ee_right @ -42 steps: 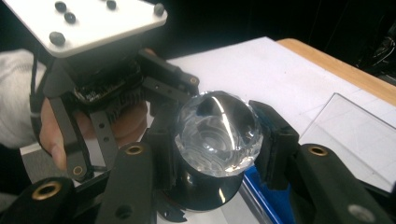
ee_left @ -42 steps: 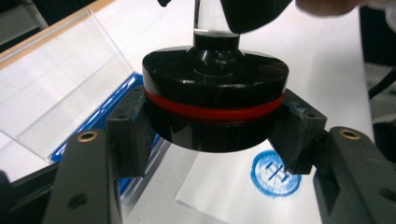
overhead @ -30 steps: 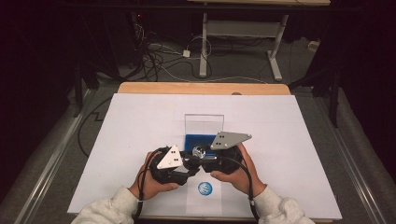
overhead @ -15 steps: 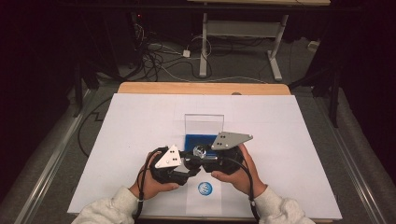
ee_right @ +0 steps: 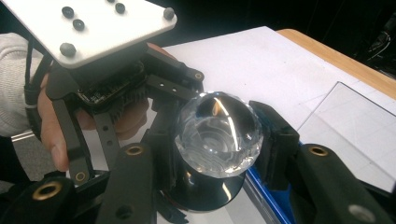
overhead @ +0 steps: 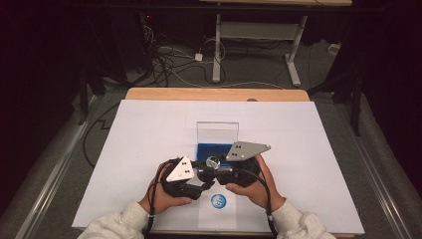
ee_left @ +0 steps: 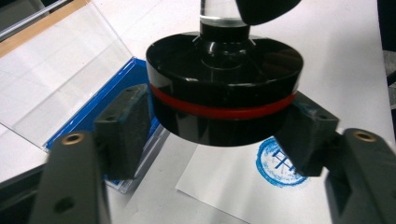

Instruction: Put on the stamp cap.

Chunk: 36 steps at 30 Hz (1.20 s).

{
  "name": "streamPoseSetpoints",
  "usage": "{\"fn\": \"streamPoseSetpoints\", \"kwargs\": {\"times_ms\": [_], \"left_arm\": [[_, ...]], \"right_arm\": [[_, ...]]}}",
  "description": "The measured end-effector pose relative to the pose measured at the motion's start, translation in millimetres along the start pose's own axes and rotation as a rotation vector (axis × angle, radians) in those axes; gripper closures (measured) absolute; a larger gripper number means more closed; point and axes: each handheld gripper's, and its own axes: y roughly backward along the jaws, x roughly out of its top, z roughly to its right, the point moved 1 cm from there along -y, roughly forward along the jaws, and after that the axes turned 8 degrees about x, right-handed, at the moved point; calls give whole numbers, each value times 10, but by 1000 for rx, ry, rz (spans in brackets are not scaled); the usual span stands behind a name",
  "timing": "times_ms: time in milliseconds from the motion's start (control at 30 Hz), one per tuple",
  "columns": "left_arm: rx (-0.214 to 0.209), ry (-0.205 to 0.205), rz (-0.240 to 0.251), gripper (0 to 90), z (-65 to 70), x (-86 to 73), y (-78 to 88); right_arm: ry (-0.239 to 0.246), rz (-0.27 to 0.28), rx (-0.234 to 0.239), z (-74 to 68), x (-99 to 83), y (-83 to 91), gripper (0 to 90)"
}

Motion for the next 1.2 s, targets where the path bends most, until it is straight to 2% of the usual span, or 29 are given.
{"fn": "streamPoseSetpoints", "kwargs": {"times_ms": [100, 200, 267, 500, 700, 800, 967, 1033, 1200], "left_arm": [[12, 3, -1, 219, -6, -4, -17], [61, 12, -31, 181, 2, -19, -11], [61, 12, -29, 155, 0, -26, -16], [69, -5, -37, 148, -11, -45, -1], [111, -9, -45, 149, -84, -82, 53], [122, -7, -48, 149, -121, -94, 81], [134, -26, -41, 148, -160, -121, 162], [138, -21, -25, 148, -180, -133, 202], [161, -7, -22, 148, -240, -167, 295]], "right_arm": [[5, -1, -2, -7, 11, 11, 563], [10, 4, -7, -4, 22, 36, 563], [13, 8, -14, 6, 31, 60, 563], [13, 18, -25, 21, 48, 118, 563], [27, 27, -46, 35, 78, 206, 563], [28, 32, -53, 49, 87, 251, 563], [31, 34, -79, 82, 89, 337, 563], [22, 35, -86, 95, 82, 372, 563], [21, 35, -101, 123, 62, 451, 563]]}}
